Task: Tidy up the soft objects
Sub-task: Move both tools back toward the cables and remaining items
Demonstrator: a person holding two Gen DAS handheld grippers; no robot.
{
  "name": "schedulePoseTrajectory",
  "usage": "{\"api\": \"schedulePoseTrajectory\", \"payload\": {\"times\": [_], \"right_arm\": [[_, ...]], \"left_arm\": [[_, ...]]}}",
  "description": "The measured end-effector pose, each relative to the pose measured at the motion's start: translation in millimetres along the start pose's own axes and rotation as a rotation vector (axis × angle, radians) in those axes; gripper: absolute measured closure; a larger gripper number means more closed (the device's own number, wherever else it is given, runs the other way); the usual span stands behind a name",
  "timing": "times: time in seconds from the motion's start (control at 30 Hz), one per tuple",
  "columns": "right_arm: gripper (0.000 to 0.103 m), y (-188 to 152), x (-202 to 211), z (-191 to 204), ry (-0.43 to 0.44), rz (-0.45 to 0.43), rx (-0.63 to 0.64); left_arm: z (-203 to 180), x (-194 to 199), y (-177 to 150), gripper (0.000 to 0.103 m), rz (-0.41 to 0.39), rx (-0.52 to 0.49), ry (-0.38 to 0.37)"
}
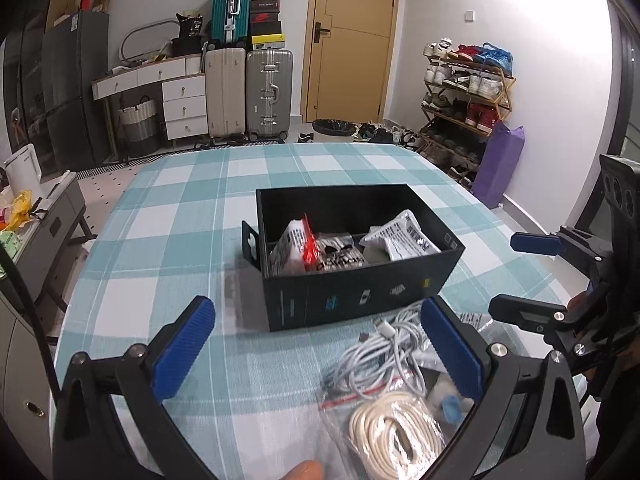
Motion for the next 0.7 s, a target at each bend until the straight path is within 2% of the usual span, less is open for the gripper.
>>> {"api": "schedulePoseTrajectory", "payload": {"times": [0.7], "right_arm": [[0.001, -23.1, -13.9, 10.3, 0.072, 0.066, 0.029]], "left_arm": [[1.0, -4.4, -44.6, 0.000, 0.078, 0.038, 0.027]]}}
Point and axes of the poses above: each gripper's, at about its wrist camera, not at the fingertips, and x roughly against the way its jaws point, z to its left, y to its top, the point moved 2 cm from there along -x, roughly the way its jaws point, and after that the axes turned 10 degrees about -y, right-handed, at the moved point
